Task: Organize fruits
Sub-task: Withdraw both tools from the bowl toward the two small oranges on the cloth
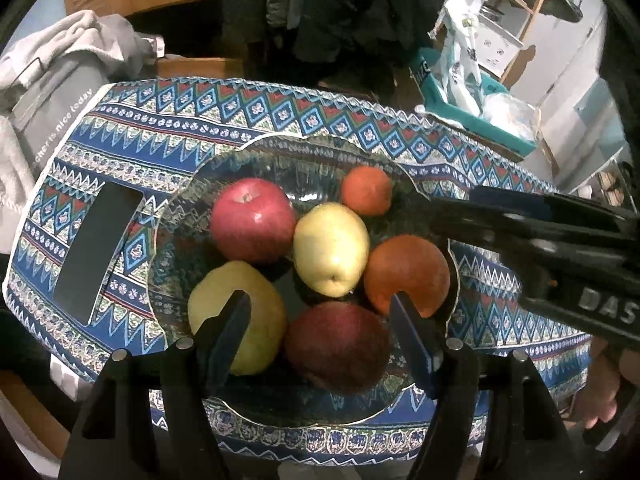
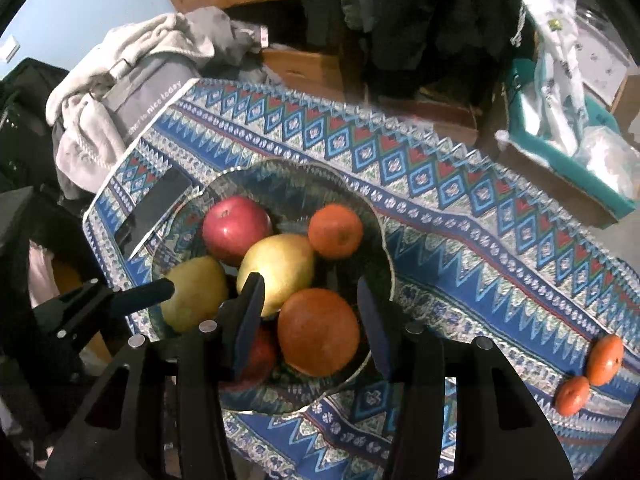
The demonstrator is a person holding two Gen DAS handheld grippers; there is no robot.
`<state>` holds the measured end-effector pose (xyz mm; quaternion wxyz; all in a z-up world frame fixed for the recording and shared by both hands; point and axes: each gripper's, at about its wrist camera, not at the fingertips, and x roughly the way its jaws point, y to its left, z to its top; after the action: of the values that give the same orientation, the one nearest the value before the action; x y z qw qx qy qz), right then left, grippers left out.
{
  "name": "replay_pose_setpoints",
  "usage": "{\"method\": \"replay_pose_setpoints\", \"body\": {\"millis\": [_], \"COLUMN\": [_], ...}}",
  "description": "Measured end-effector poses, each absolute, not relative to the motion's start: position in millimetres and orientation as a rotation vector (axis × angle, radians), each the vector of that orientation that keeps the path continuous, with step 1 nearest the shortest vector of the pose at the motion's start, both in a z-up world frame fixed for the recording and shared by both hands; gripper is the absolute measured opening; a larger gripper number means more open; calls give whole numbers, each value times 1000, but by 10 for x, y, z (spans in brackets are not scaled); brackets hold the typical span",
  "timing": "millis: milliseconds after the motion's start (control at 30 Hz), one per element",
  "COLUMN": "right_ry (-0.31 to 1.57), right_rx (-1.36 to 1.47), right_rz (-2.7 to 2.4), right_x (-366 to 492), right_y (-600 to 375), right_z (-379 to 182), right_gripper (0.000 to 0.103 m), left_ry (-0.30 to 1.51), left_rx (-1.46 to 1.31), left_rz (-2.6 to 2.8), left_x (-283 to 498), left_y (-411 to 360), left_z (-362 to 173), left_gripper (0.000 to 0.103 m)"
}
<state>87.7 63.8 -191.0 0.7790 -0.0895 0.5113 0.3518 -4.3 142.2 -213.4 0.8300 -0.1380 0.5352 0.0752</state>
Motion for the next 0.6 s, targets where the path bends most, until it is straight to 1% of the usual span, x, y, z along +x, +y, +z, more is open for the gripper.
{"method": "replay_pose_setpoints", "body": {"millis": [367, 500, 600], "right_ry": [1056, 1033, 1014], "right_rx": [-164, -152, -144], "right_rz": [719, 688, 667], "right_x": [784, 763, 754], "right_y": [355, 169, 28], "right_z": [-1618, -1504, -1421], "right_gripper": [49, 53, 54], "left_ry": [1077, 1064, 1055], "left_rx": [-307, -305, -305], "left_rz": [166, 160, 147], "left_x": [10, 36, 59], "left_y": [1495, 1463, 1401], "left_z": [-1886, -1824, -1767], "left_gripper": [73, 74, 74]}}
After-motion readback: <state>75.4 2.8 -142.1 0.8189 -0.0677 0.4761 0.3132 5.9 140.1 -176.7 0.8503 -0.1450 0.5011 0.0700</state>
